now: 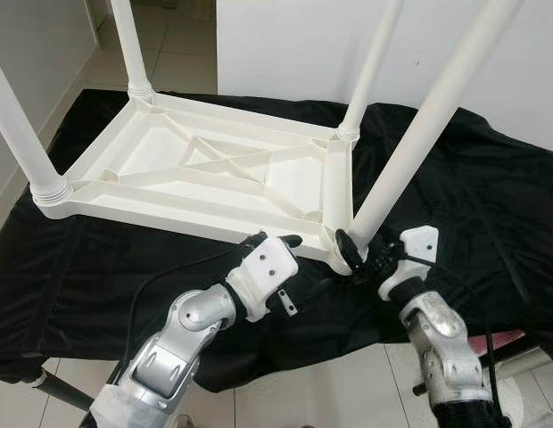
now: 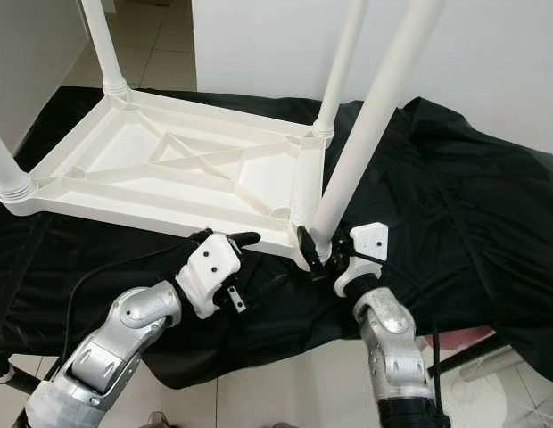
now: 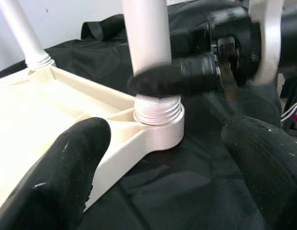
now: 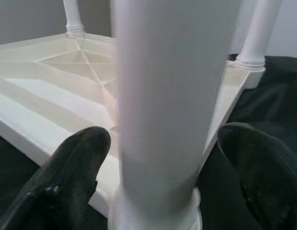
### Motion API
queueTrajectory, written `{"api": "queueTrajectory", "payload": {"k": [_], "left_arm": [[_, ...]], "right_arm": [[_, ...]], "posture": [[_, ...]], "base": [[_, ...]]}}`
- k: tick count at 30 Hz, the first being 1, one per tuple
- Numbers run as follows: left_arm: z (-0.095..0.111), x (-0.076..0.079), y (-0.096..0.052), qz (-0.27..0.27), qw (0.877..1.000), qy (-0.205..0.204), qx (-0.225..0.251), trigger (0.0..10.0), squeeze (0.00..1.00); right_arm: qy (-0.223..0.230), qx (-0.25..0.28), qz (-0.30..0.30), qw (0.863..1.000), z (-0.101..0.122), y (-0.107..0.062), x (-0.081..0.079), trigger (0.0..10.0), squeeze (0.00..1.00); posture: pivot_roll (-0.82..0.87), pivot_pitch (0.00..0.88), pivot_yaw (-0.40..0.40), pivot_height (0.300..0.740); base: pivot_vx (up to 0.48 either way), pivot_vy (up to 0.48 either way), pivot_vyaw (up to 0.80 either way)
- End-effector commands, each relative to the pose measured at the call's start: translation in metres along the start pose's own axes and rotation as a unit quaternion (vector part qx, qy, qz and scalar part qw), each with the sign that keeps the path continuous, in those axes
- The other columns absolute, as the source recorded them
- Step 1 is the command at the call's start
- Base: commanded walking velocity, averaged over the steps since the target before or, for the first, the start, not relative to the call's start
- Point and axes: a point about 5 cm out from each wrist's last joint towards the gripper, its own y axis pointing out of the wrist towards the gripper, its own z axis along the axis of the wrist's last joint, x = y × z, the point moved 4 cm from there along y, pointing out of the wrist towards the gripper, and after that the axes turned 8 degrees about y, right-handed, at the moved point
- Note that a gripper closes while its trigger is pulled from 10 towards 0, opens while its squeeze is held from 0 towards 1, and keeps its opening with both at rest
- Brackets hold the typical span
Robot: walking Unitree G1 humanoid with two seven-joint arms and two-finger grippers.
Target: Building children table
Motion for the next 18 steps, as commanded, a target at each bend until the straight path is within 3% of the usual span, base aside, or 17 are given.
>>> {"api": "queueTrajectory", "payload": {"k": [1, 5, 7, 9, 10, 11, 12, 13, 14, 18], "left_arm": [[-0.004, 0.001, 0.001, 0.001, 1.0, 0.0, -0.01, 10.0, 0.0], [-0.004, 0.0, 0.001, 0.001, 1.0, 0.001, -0.01, 10.0, 0.0], [-0.003, -0.002, 0.002, 0.005, 1.0, 0.004, -0.01, 10.0, 0.0], [-0.003, -0.002, 0.002, 0.005, 1.0, 0.004, -0.01, 10.0, 0.0], [-0.003, -0.003, 0.002, 0.008, 1.0, 0.005, -0.009, 10.0, 0.0], [-0.003, -0.003, 0.002, 0.008, 1.0, 0.005, -0.009, 10.0, 0.0], [-0.003, -0.004, 0.002, 0.01, 1.0, 0.006, -0.009, 10.0, 0.0], [-0.003, -0.004, 0.002, 0.01, 1.0, 0.006, -0.009, 10.0, 0.0], [-0.003, -0.004, 0.002, 0.012, 1.0, 0.006, -0.009, 10.0, 0.0], [-0.002, -0.004, 0.002, 0.013, 1.0, 0.006, -0.008, 10.0, 0.0]], "right_arm": [[0.007, -0.007, 0.009, 1.0, -0.002, -0.001, 0.004, 10.0, 0.0], [0.002, -0.013, 0.026, 1.0, 0.0, 0.001, 0.007, 10.0, 0.0], [-0.025, -0.036, 0.077, 0.996, -0.002, 0.018, 0.003, 10.0, 0.0], [-0.025, -0.036, 0.077, 0.996, -0.002, 0.018, 0.003, 10.0, 0.0], [-0.032, -0.046, 0.093, 0.994, -0.005, 0.024, 0.002, 4.6, 0.0], [-0.032, -0.046, 0.093, 0.994, -0.005, 0.024, 0.002, 4.6, 0.0], [-0.039, -0.053, 0.103, 0.993, -0.006, 0.028, 0.001, 1.5, 0.0], [-0.039, -0.053, 0.103, 0.993, -0.006, 0.028, 0.001, 1.5, 0.0], [-0.04, -0.056, 0.106, 0.992, -0.007, 0.03, 0.001, 0.0, 0.0], [-0.04, -0.058, 0.107, 0.992, -0.008, 0.031, 0.002, 0.0, 0.0]], "posture": [[-0.01, 0.07, -0.094, 0.74], [-0.01, 0.07, -0.094, 0.74], [0.01, 0.062, -0.104, 0.74], [0.01, 0.062, -0.104, 0.74], [0.01, 0.061, -0.107, 0.74], [0.01, 0.061, -0.107, 0.74], [0.01, 0.06, -0.109, 0.74], [0.01, 0.06, -0.109, 0.74], [0.02, 0.06, -0.11, 0.74], [0.02, 0.06, -0.11, 0.74]], "base": [[0.0, 0.0, 0.0], [0.0, 0.0, 0.0], [0.0, 0.0, 0.0], [0.0, 0.0, 0.0], [0.0, 0.0, 0.0], [0.0, 0.0, 0.0], [0.0, 0.0, 0.0], [0.0, 0.0, 0.0], [0.0, 0.0, 0.0], [0.0, 0.0, 0.0]]}}
